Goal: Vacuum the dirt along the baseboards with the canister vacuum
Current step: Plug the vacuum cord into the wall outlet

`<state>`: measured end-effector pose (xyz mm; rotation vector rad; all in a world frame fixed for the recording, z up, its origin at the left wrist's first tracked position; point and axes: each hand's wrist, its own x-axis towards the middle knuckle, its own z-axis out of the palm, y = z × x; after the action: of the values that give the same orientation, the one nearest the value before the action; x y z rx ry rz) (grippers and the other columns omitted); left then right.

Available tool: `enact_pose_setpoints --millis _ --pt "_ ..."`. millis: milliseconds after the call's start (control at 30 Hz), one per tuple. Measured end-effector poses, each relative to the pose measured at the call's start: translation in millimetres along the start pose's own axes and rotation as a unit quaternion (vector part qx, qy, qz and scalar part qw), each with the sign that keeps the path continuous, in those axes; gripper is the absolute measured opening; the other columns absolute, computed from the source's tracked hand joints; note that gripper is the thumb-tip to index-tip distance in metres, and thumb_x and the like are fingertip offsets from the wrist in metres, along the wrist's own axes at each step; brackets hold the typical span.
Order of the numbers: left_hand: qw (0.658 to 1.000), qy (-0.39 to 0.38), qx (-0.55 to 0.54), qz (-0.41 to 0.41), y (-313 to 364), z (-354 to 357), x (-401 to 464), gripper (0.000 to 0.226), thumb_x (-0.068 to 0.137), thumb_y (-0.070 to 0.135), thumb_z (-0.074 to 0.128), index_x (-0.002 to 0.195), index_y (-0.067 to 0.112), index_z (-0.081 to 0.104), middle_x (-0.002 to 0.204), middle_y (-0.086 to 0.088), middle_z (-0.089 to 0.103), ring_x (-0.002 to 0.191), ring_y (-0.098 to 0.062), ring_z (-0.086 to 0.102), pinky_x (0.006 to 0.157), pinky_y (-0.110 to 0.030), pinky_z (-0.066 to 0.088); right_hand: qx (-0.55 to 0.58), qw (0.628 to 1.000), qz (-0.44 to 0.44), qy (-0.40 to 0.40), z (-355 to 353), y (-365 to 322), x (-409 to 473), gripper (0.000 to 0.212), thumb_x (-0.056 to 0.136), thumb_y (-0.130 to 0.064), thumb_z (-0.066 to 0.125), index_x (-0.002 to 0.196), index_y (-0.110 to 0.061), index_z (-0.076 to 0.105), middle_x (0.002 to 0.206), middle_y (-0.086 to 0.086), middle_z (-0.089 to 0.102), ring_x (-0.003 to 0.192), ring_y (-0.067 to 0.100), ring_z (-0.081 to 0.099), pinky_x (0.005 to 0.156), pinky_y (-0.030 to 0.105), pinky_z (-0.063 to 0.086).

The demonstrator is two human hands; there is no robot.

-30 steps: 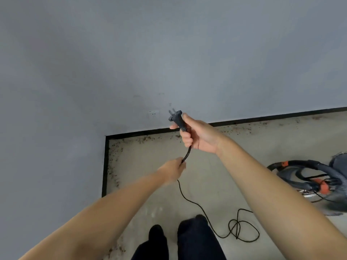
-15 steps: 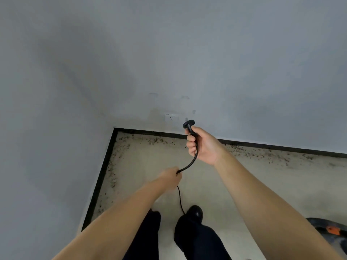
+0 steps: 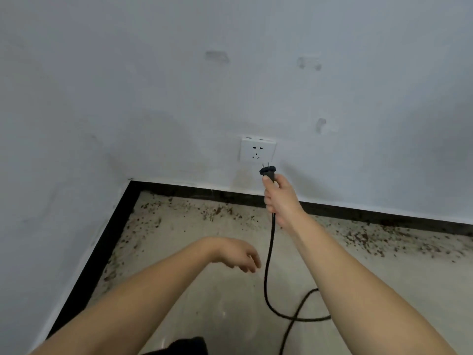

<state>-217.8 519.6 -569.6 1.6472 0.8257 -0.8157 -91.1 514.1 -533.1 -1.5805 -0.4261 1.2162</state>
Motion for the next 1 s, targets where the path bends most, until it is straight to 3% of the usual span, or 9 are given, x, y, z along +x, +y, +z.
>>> enact_pose_setpoints --millis 100,167,233,333,433,533,600,833,1000 --pt "0.971 0.226 0.048 0.059 -22 -39 43 0.03 0.096 0.013 0.04 0.12 0.013 0.058 0.125 -0.007 0.06 0.113 -0.02 0.056 0.093 -0.028 0.043 0.04 0.999 -0.027 -0.01 10 26 44 0.011 0.102 -0.023 0.04 0.094 -0.02 0.046 0.041 -0.013 0.027 0.032 0.001 0.02 0.032 0.014 0.016" --pt "0.916 0.381 0.054 0.108 -30 -62 52 0.029 0.095 0.01 0.04 0.112 0.011 0.062 0.115 -0.008 0.065 0.103 -0.022 0.059 0.083 -0.027 0.043 0.079 0.996 -0.034 -0.028 16 36 56 0.019 0.103 -0.029 0.036 0.092 -0.018 0.047 0.039 -0.014 0.025 0.032 0.001 0.019 0.031 0.014 0.016" --pt "0.813 0.548 0.099 0.168 -32 -82 50 0.027 0.094 0.008 0.043 0.115 0.007 0.061 0.114 -0.01 0.065 0.103 -0.025 0.059 0.086 -0.029 0.043 0.104 0.993 -0.034 -0.038 19 40 59 0.025 0.104 -0.031 0.032 0.092 -0.017 0.049 0.04 -0.013 0.024 0.033 0.002 0.018 0.031 0.015 0.016" --pt "0.608 0.713 0.271 0.22 -32 -112 53 0.045 0.084 0.016 0.052 0.127 0.002 0.051 0.127 -0.016 0.057 0.118 -0.033 0.054 0.105 -0.047 0.037 0.102 0.993 -0.056 -0.029 25 37 60 0.022 0.103 -0.028 0.035 0.091 -0.017 0.05 0.042 -0.011 0.026 0.035 0.003 0.02 0.032 0.015 0.017" --pt "0.524 0.713 0.427 0.186 -30 -147 69 0.089 0.075 0.038 0.07 0.145 0.006 0.026 0.152 -0.017 0.029 0.14 -0.032 0.028 0.112 -0.055 0.017 0.076 0.993 -0.09 0.008 31 29 71 0.018 0.103 -0.027 0.038 0.092 -0.017 0.049 0.044 -0.01 0.03 0.034 0.003 0.023 0.033 0.015 0.019" --pt "0.506 0.695 0.475 0.187 -31 -174 89 0.124 0.064 0.049 0.078 0.151 0.017 -0.004 0.158 -0.009 -0.017 0.146 -0.025 -0.014 0.115 -0.053 -0.004 0.059 0.99 -0.121 0.042 34 28 85 0.017 0.102 -0.028 0.039 0.096 -0.016 0.049 0.046 -0.009 0.031 0.034 0.003 0.026 0.034 0.015 0.023" --pt "0.493 0.704 0.482 0.174 -33 -182 100 0.136 0.059 0.051 0.08 0.149 0.019 -0.017 0.155 -0.007 -0.026 0.142 -0.021 -0.029 0.113 -0.051 -0.012 0.048 0.989 -0.134 0.047 34 30 92 0.017 0.102 -0.028 0.039 0.098 -0.015 0.05 0.046 -0.009 0.032 0.033 0.002 0.027 0.034 0.014 0.024" --pt "0.392 0.756 0.495 0.172 -34 -193 117 0.112 0.074 0.057 0.059 0.15 0.017 -0.013 0.155 -0.007 -0.029 0.144 -0.024 -0.024 0.115 -0.052 -0.009 0.023 0.994 -0.096 0.04 38 16 97 0.026 0.102 -0.028 0.037 0.089 -0.012 0.053 0.037 -0.014 0.032 0.03 0.002 0.026 0.033 0.015 0.021" --pt "0.366 0.755 0.506 0.202 -44 -201 118 0.107 0.078 0.059 0.056 0.151 0.015 -0.008 0.157 -0.005 -0.023 0.146 -0.019 -0.018 0.116 -0.048 -0.001 0.106 0.994 -0.032 0.01 40 -1 102 0.031 0.103 -0.026 0.037 0.08 -0.01 0.049 0.033 -0.012 0.029 0.027 0.002 0.023 0.028 0.015 0.018"
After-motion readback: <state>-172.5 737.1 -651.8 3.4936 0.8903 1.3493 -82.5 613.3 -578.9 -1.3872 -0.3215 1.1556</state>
